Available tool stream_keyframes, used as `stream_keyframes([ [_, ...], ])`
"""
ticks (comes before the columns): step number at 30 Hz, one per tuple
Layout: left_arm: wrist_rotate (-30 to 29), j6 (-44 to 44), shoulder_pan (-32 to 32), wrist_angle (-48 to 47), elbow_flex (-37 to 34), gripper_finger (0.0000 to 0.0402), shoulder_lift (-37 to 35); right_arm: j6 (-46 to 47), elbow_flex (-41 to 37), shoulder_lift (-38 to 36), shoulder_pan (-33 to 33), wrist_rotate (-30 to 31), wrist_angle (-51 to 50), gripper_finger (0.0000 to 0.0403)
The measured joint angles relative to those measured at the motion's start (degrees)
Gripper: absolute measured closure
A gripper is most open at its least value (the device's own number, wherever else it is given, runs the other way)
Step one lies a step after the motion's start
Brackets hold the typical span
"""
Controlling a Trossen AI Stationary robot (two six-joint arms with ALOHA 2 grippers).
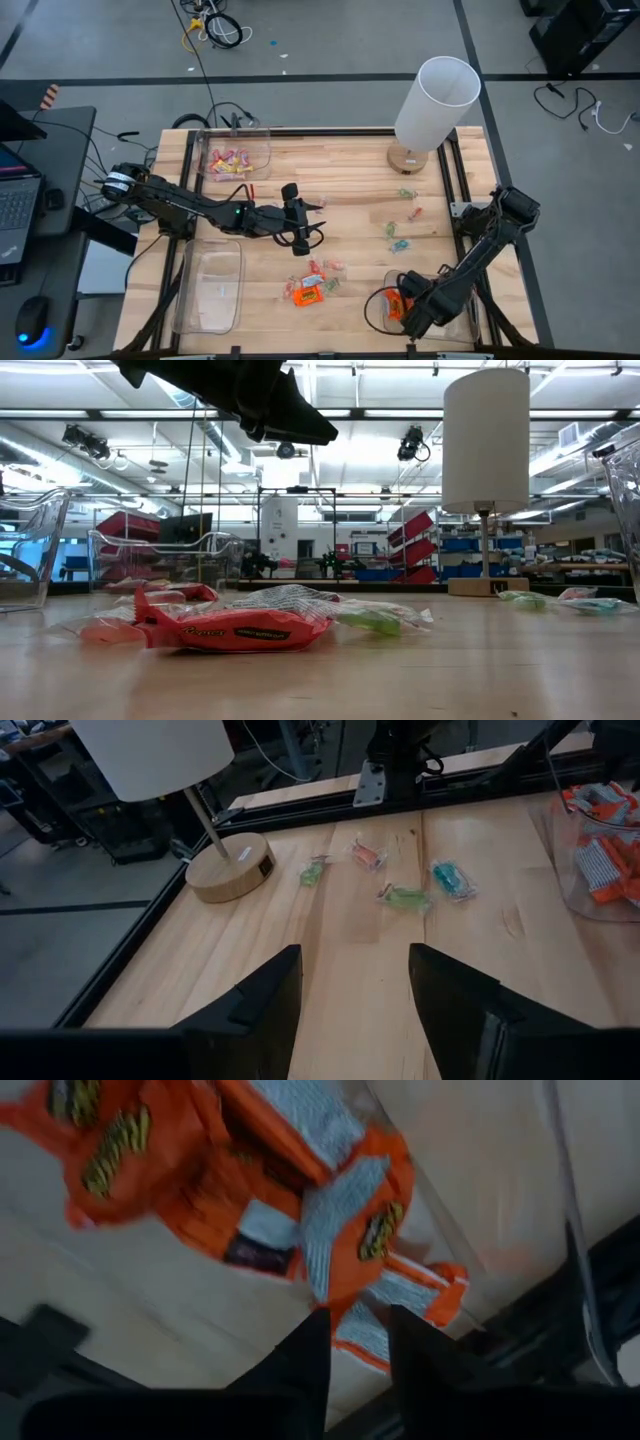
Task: Sort candy
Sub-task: Put the chocolate into the bottom right transparent bin
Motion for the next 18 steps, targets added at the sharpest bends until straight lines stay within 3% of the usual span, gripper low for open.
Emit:
stream_keyframes([
  [7,0.0,0.0,0.0,-0.1,0.0,0.0213,0.0,-0.3,0.0,0.0,-0.8,-0.7,-0.9,0.0304],
  [11,0.0,0.0,0.0,-0.1,0.0,0.0213,0.0,-0.2,0.0,0.0,-0.1,4.3,0.5,0.0321],
  [18,0.4,0.0,-0.1,-3.3,0.0,0.0213,0.0,-3.5,1.6,-0.8,0.9,5.9,1.3,0.0363],
])
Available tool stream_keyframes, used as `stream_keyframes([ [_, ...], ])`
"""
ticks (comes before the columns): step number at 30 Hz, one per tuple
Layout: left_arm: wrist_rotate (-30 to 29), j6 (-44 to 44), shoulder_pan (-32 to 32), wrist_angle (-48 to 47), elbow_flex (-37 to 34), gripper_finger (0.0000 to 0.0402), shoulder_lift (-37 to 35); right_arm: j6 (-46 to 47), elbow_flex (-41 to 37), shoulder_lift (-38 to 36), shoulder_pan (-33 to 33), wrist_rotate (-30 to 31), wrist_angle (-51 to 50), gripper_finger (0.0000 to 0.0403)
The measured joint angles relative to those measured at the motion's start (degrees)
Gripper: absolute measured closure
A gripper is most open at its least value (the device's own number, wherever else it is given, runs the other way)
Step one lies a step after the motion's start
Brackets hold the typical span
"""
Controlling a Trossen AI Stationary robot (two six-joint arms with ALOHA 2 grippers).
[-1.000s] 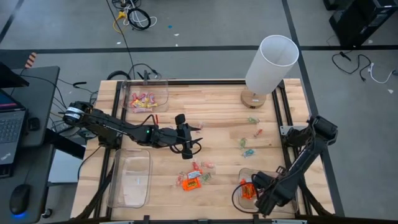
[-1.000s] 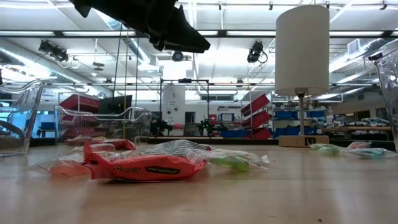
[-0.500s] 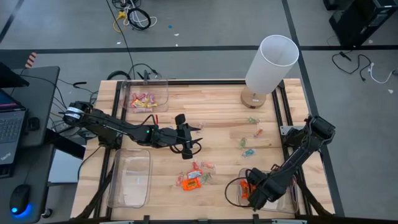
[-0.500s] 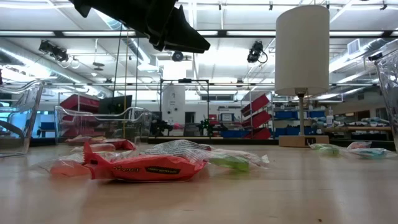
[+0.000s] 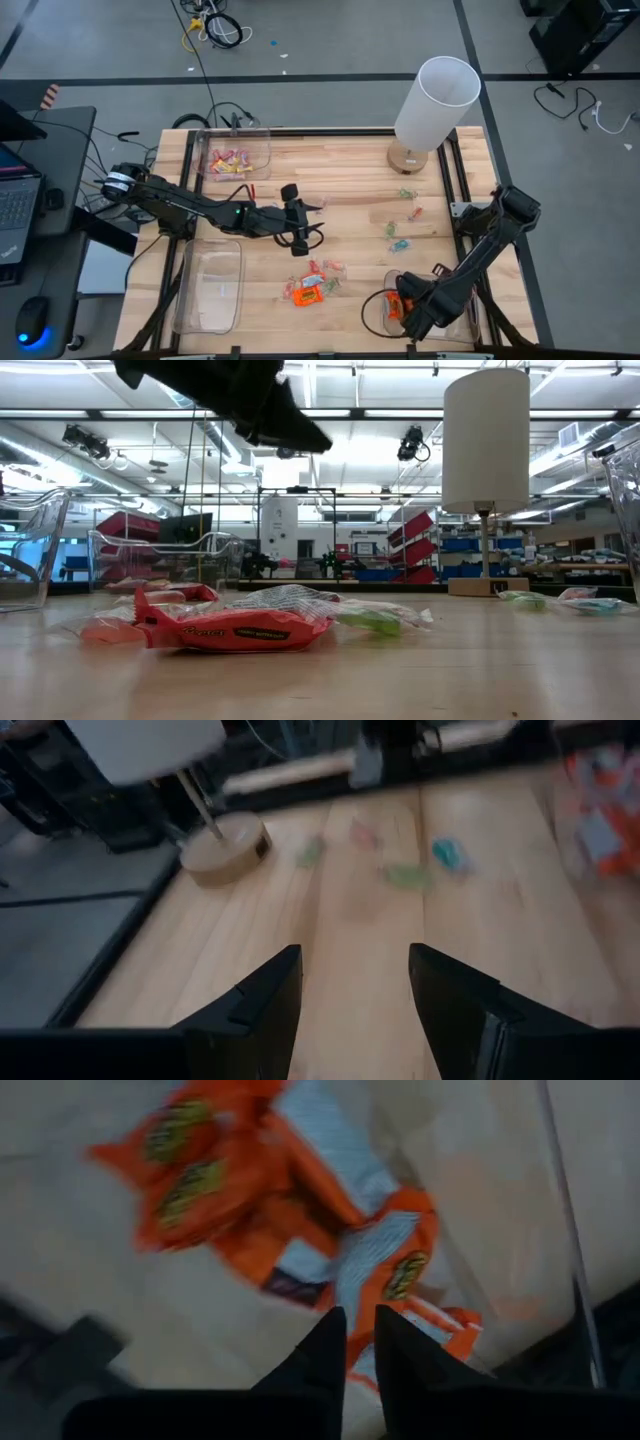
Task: Sort candy
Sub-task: Put the chocolate into the bottom right transparent bin
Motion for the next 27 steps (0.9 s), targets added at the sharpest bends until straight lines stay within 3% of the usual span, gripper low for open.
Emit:
stream_keyframes([
  [5,10.5,0.0,-0.8,-12.7,0.7,0.0213,-0.7,-1.3,4.5,-4.1,1.5,5.2,-0.9,0.0396],
  [10,21.3,0.0,-2.0,-24.4,2.7,0.0213,-1.0,-3.0,6.5,-8.6,1.9,17.9,-0.9,0.0397],
  [13,27.5,0.0,-2.6,-28.0,2.7,0.0213,-1.0,-5.2,6.5,-10.1,1.3,22.2,-1.2,0.0396],
  [18,35.3,-0.4,-3.5,-27.2,0.7,0.0213,-1.0,-9.6,6.5,-10.6,-0.4,23.0,-1.4,0.0402],
  [27,35.6,-6.2,-4.9,-14.9,-4.9,0.0213,-0.4,-12.0,6.5,-10.5,-1.4,25.6,-1.9,0.0402],
])
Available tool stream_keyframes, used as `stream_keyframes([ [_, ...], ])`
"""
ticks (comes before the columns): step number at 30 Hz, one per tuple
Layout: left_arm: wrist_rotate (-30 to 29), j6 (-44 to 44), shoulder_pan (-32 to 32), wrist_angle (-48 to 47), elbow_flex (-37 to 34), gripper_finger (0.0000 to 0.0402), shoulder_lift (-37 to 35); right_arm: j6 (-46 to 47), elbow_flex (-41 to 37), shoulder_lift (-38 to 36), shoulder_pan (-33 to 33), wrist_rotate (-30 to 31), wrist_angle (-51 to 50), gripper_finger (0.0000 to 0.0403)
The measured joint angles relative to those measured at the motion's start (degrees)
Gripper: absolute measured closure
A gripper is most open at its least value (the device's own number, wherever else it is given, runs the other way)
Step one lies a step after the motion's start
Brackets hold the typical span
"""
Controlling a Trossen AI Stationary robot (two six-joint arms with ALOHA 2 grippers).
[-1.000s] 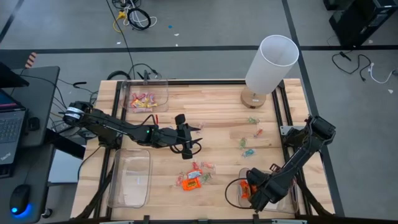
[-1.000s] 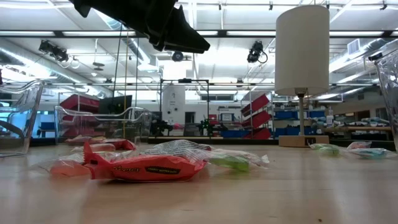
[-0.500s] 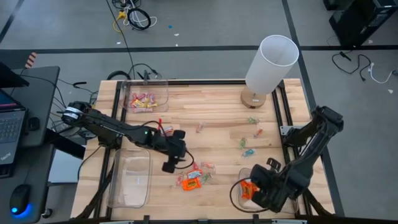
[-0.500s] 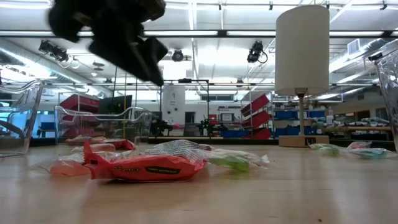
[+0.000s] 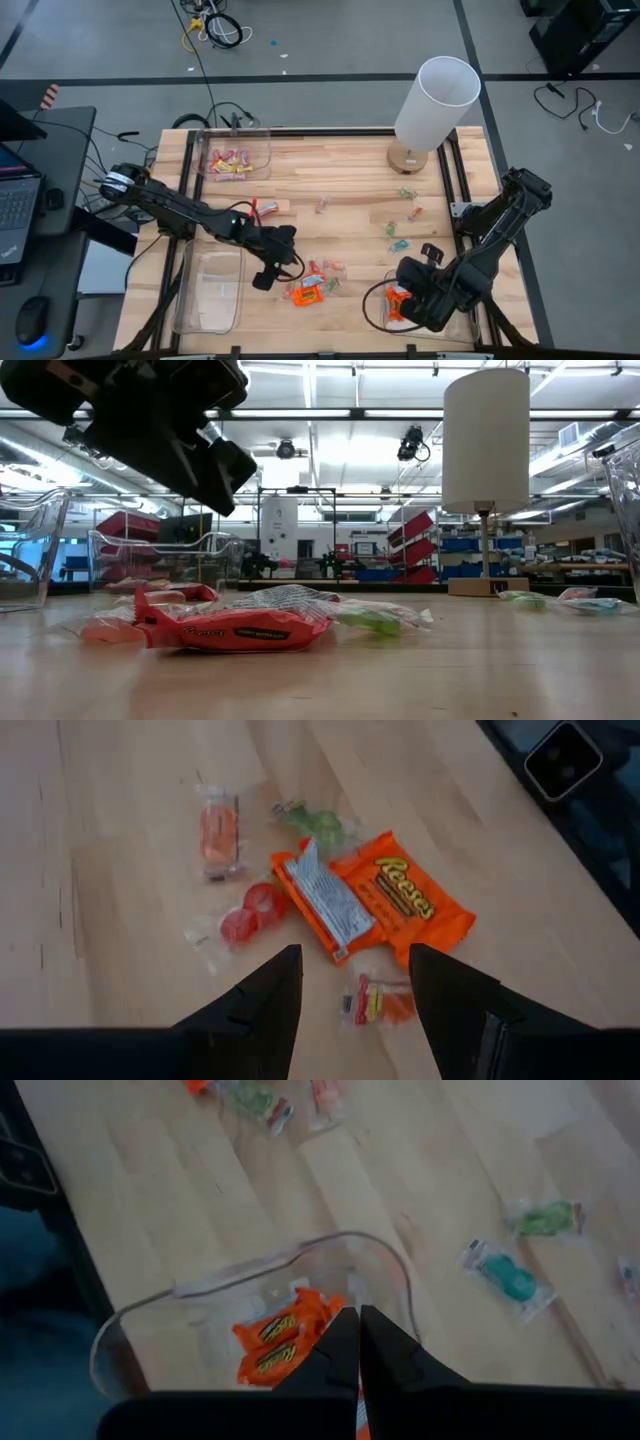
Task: Sort candy
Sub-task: Put the chocolate into the bottom right transparent bin
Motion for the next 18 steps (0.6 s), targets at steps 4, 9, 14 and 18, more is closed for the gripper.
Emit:
stream_keyframes([
  [4,-0.9,0.2,0.0,2.0,-1.0,0.0213,0.0,0.0,0.0,0.0,0.0,1.8,-0.1,0.0402],
  [9,-1.3,5.3,-1.6,6.5,-4.5,0.0213,0.0,0.0,0.0,0.0,0.0,4.4,-0.2,0.0402],
  [14,-5.7,3.6,-4.8,15.6,-7.6,0.0213,0.0,-1.4,0.0,0.1,-0.1,4.7,-0.2,0.0402],
  [18,-12.4,4.4,-6.1,19.4,-7.8,0.0213,0.1,-1.5,0.0,0.1,-0.2,4.7,-0.5,0.0402],
])
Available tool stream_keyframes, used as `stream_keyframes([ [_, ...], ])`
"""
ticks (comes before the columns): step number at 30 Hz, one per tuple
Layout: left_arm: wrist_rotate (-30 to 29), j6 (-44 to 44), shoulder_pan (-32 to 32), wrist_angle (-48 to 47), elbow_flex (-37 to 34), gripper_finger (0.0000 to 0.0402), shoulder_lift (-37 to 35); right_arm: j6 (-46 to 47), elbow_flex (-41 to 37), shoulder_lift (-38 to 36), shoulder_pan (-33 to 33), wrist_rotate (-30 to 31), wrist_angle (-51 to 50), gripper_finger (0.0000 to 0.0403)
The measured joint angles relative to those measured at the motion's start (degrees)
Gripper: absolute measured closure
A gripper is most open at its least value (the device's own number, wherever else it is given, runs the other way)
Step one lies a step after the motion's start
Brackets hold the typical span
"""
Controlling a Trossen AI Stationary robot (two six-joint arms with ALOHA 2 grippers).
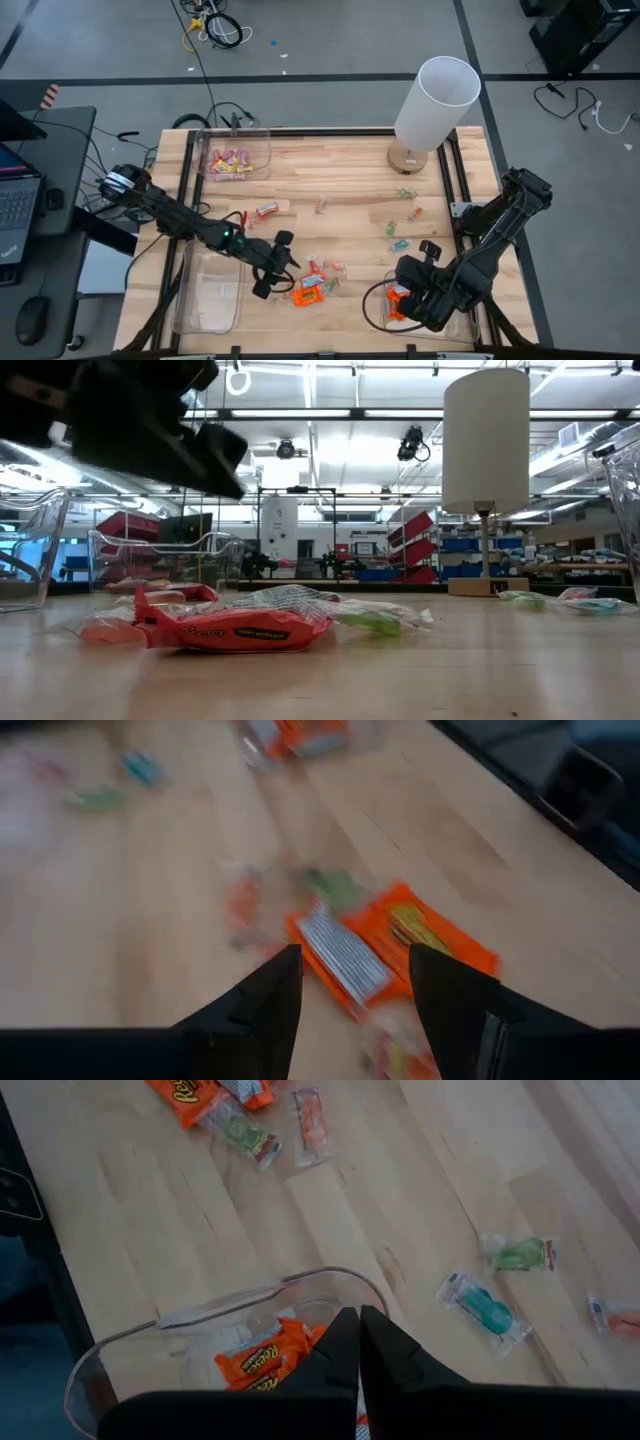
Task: Sort candy
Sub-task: Put the chocolate into the bottom right transparent bin
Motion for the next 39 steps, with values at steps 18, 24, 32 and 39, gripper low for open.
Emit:
stream_keyframes([
  [18,-7.0,-5.9,-0.9,14.2,0.1,0.0213,11.1,-3.2,0.0,0.0,0.0,0.0,-0.7,0.0402],
  [24,-5.1,-12.1,-1.0,15.0,0.1,0.0213,15.5,-5.7,0.0,0.0,0.0,0.0,-1.2,0.0402],
  [32,-2.9,-19.9,-1.0,16.1,0.1,0.0213,19.4,-9.0,0.0,0.0,0.0,0.0,-1.3,0.0402],
  [39,-3.4,-22.6,-1.1,17.0,0.2,0.0214,20.5,-11.0,0.0,0.0,0.0,0.0,-1.2,0.0402],
])
